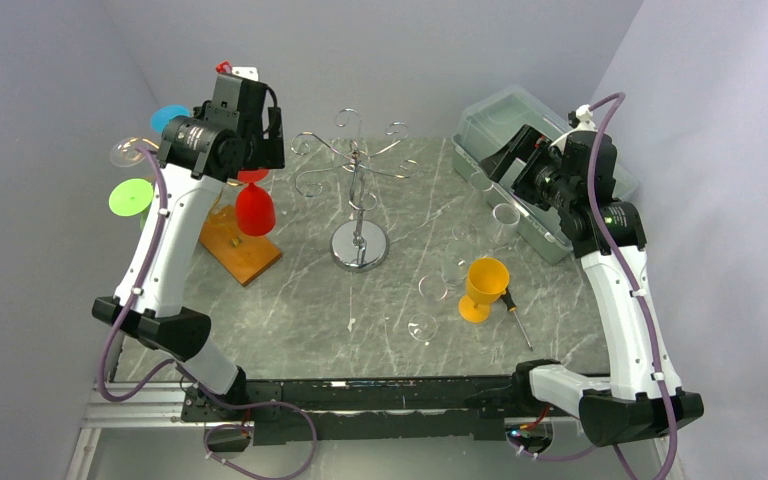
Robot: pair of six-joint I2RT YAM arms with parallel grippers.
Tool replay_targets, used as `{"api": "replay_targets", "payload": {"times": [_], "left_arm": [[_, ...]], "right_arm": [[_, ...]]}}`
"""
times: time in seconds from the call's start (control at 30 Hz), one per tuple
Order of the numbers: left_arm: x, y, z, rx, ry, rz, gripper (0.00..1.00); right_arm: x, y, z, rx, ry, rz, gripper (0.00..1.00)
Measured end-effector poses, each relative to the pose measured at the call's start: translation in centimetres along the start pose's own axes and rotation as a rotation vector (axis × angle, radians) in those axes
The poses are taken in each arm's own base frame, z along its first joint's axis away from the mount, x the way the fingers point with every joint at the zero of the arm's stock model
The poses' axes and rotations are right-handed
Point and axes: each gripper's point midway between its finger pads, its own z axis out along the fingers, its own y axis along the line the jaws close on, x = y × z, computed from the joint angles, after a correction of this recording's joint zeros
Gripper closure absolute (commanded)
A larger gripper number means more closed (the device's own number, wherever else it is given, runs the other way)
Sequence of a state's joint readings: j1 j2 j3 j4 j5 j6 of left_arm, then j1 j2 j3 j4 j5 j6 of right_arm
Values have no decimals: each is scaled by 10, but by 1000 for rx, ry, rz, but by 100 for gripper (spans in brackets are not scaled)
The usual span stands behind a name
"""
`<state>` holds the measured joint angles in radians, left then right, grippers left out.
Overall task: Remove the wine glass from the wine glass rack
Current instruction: Pick up the wine glass from the wine rack.
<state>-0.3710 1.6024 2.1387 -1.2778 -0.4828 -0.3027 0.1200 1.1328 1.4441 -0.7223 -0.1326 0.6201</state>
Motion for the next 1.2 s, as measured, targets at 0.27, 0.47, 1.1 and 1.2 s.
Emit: {"api": "replay_targets", "payload": {"times": [0.27,0.47,1.1,1.2], "left_arm": [[14,-8,23,-12,58,48,8],[17,-10,28,-14,67,61,15],[21,-6,32,-34,75,72,37],[21,-6,30,-31,74,67,42]], "right_arm": [[0,0,-1,-1,-1,-1,0],[1,0,1,-2,-2,-1,0],[5,-2,6,-6,6,0,0],[5,-2,6,-6,6,0,0]]}}
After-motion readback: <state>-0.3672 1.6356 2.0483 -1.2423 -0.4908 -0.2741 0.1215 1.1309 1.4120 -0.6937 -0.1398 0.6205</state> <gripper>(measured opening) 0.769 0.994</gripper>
